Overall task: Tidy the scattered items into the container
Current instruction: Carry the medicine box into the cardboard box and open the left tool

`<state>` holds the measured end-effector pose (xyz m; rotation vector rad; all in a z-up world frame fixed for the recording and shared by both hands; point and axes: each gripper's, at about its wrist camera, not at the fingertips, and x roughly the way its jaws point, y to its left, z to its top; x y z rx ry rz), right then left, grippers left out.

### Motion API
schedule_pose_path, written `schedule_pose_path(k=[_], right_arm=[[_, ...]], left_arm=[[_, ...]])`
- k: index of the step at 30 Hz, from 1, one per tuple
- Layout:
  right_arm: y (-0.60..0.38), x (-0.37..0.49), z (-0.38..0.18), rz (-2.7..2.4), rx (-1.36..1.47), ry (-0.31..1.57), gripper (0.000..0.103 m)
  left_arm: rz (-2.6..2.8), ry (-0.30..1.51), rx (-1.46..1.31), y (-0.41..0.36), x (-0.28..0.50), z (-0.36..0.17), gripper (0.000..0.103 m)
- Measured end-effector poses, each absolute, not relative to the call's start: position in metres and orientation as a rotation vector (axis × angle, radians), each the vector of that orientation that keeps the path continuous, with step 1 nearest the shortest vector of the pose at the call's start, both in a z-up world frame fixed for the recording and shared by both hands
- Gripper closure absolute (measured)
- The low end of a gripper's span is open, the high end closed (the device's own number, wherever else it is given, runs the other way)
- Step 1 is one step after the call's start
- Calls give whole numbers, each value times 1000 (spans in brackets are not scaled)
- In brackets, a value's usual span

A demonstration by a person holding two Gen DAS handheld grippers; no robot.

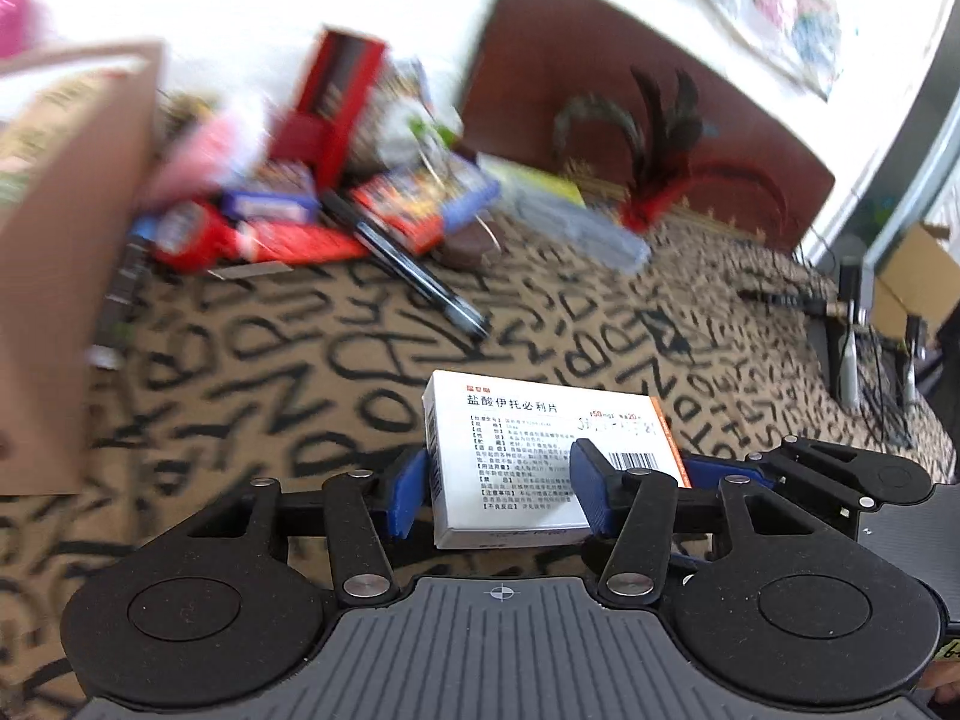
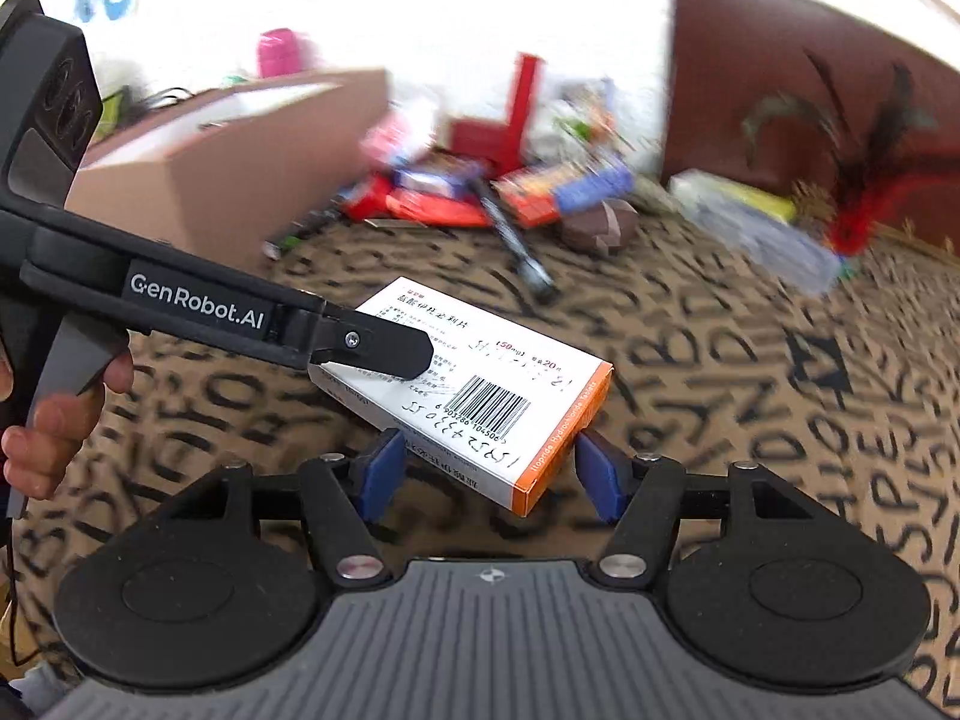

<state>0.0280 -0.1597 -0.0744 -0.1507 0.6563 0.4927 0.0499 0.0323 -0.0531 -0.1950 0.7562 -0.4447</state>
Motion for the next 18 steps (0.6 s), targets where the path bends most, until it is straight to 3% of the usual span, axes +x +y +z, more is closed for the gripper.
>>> schedule_pose_path(k=[9, 18], right_arm=[[-87, 27, -11, 640, -194, 502, 36], [11, 76, 38, 793, -179, 438, 35]], left_arm=[[-291, 560, -185, 114, 23, 20, 47], [-146, 464, -200, 211, 53, 64, 46]])
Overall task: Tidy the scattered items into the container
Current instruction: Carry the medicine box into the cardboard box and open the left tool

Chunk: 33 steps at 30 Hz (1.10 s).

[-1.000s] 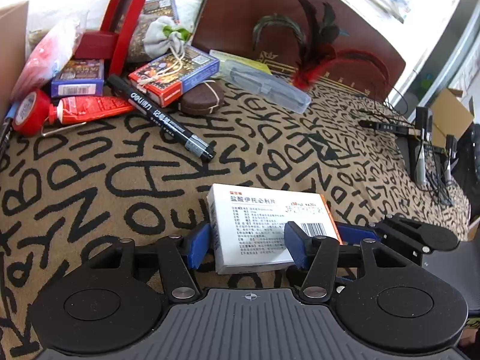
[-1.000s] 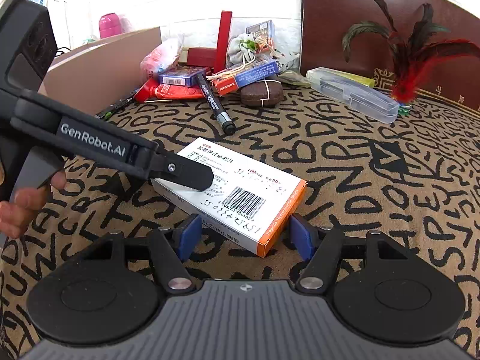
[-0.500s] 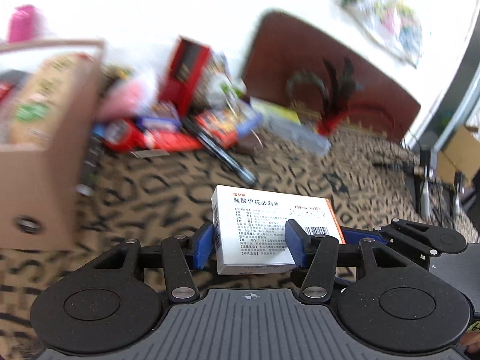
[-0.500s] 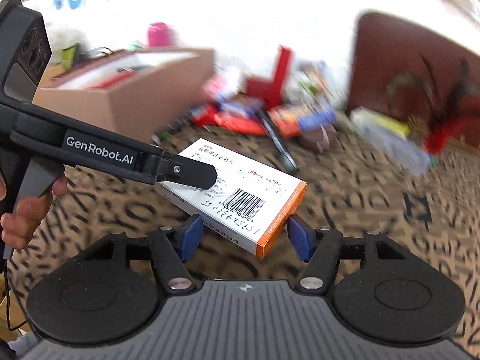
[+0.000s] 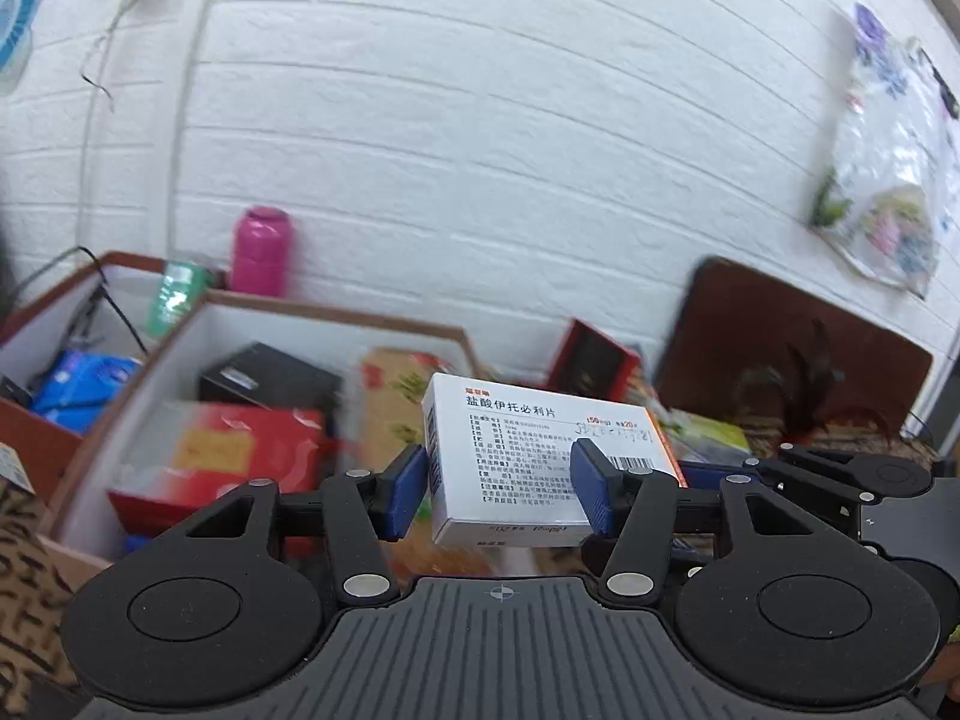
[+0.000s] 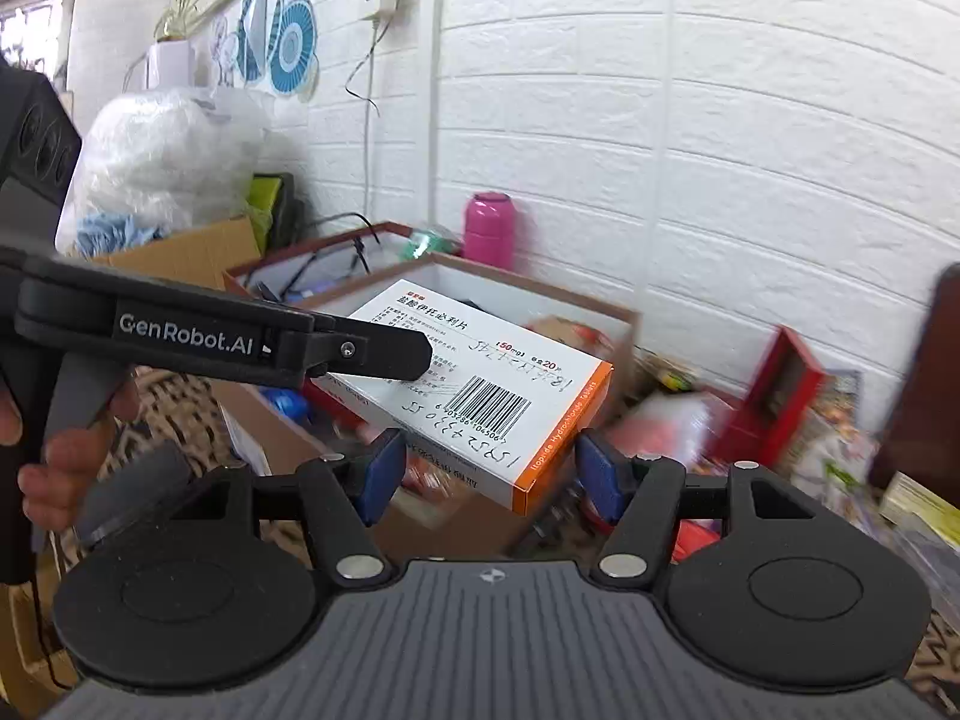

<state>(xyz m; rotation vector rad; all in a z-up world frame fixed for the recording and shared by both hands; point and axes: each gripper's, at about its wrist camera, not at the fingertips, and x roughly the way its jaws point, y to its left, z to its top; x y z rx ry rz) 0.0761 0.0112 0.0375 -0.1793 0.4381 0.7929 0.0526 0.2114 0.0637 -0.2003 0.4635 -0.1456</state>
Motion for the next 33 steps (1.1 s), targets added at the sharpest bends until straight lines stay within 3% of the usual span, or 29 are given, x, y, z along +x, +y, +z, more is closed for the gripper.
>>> schedule_pose_path(k=[16, 18, 21, 22, 23, 27, 33], right_arm=[[136, 191, 23, 844, -210, 569, 35], [148, 199, 17, 844, -220, 575, 35], [162, 215, 9, 859, -208, 587, 32], [168, 219, 7, 862, -220, 601, 28], [172, 223, 6, 850, -239, 614, 18], [168, 218, 10, 799, -273, 552, 6], [145, 217, 8, 786, -195, 619, 3]], left_arm=[[-63, 548, -289, 322, 168, 33, 43], [-54, 551, -298, 330, 180, 27, 37], [-21, 556, -313, 338, 195, 20, 16], [5, 563, -317, 339, 199, 19, 6], [35, 574, -320, 340, 201, 18, 3], [22, 544, -311, 343, 191, 19, 1], [20, 574, -265, 327, 176, 23, 0]])
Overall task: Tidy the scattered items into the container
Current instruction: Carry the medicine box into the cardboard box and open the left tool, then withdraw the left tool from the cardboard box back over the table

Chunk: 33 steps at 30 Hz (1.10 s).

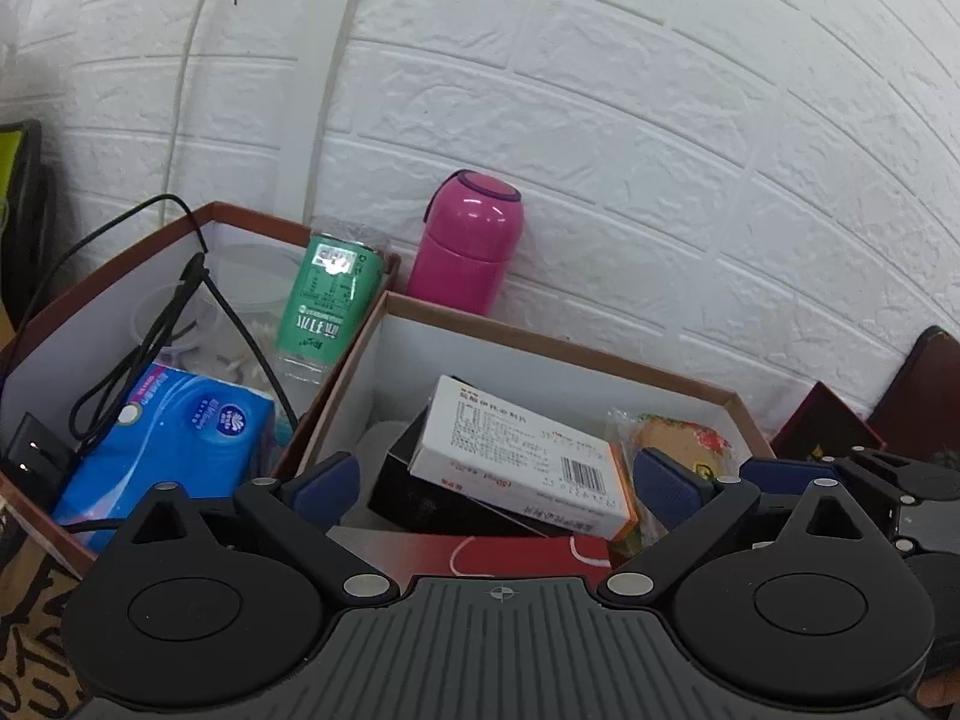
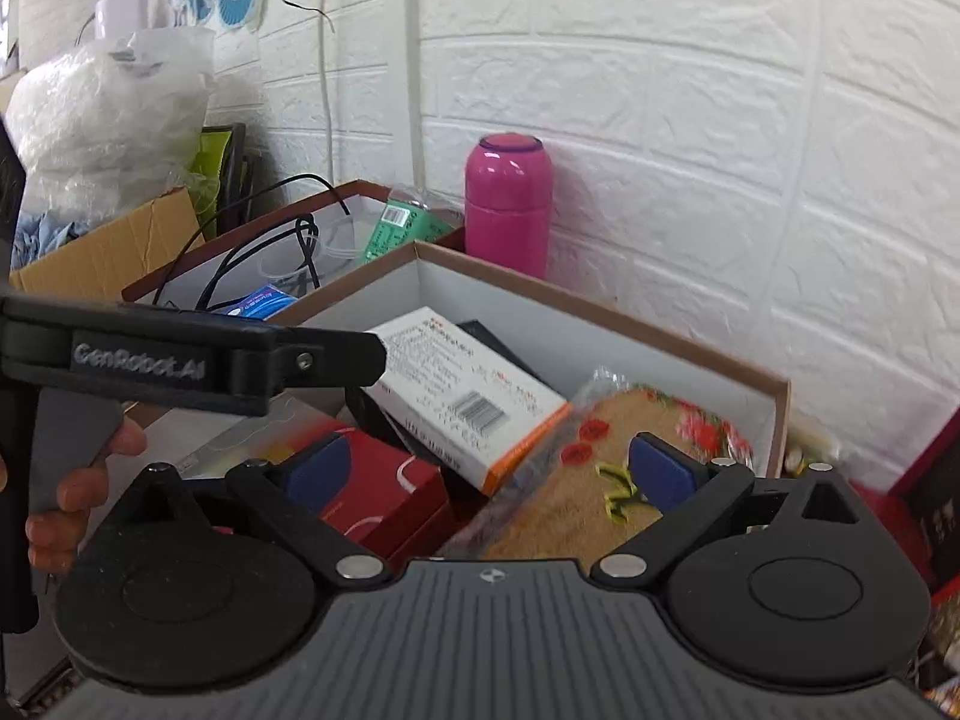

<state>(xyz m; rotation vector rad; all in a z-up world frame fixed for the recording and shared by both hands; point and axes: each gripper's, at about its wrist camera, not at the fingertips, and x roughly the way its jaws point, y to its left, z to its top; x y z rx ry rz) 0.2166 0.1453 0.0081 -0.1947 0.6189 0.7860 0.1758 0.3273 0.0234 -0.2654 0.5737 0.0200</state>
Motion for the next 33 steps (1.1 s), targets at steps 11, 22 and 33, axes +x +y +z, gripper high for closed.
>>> schedule_pose_path(k=[11, 22, 33], right_arm=[[74, 145, 28, 773, -59, 580, 1], [-43, 54, 15, 660, -32, 416, 0], [-153, 55, -72, 388, 36, 593, 1]], left_arm=[[-50, 500, -205, 246, 92, 51, 0], [-253, 490, -152, 123, 27, 38, 0], [-312, 665, -230, 52, 48, -32, 0]])
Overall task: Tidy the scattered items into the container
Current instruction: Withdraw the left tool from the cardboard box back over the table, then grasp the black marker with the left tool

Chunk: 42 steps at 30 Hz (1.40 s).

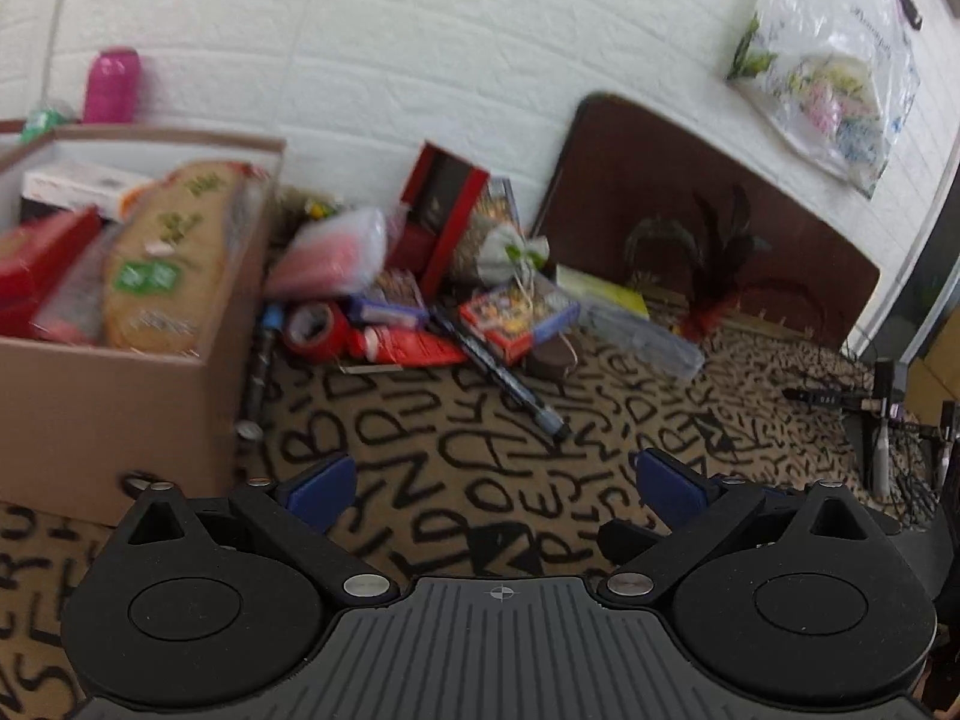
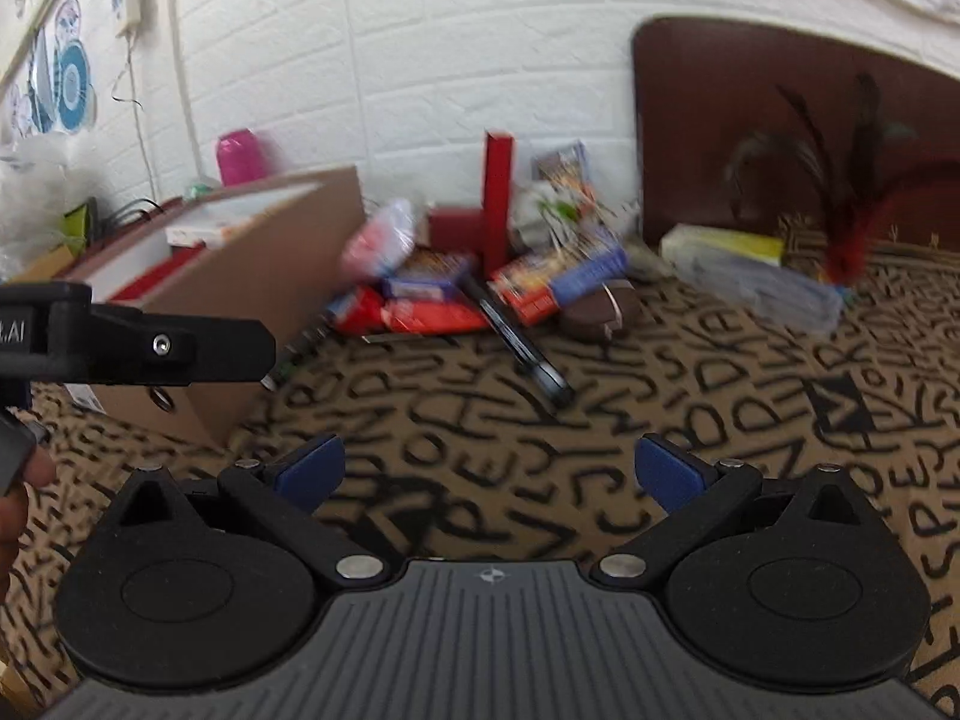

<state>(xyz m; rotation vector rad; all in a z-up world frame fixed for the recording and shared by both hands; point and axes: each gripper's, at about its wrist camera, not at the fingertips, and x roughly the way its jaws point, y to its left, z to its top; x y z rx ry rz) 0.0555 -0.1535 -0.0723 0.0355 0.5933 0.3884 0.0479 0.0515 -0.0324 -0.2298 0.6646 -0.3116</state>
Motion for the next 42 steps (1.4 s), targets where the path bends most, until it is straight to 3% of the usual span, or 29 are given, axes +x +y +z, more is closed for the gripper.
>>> schedule_pose_path(k=[5, 12, 19, 26, 28, 29, 31, 33, 42], right_arm=[[-154, 70, -96, 385, 1, 621, 7], [-150, 98, -111, 417, -28, 641, 21], [-147, 127, -112, 448, -65, 629, 33], [-136, 152, -111, 484, -99, 621, 59], [-133, 154, -110, 493, -93, 626, 75], [-132, 153, -109, 502, -86, 631, 83], [-130, 147, -108, 534, -75, 649, 86], [-129, 135, -106, 553, -72, 661, 86], [-143, 59, -105, 601, 24, 734, 84]], left_arm=[[-295, 705, -210, 34, 79, -51, 2], [-303, 773, -275, 22, 132, -71, 16], [-285, 794, -295, 5, 177, -80, 20], [-267, 803, -247, -6, 202, -89, 26], [-257, 807, -232, -8, 203, -89, 35], [-251, 812, -229, -7, 203, -89, 50], [-251, 827, -231, -6, 202, -90, 74], [-256, 839, -242, -5, 195, -90, 81], [-326, 866, -222, 9, 111, -88, 83]])
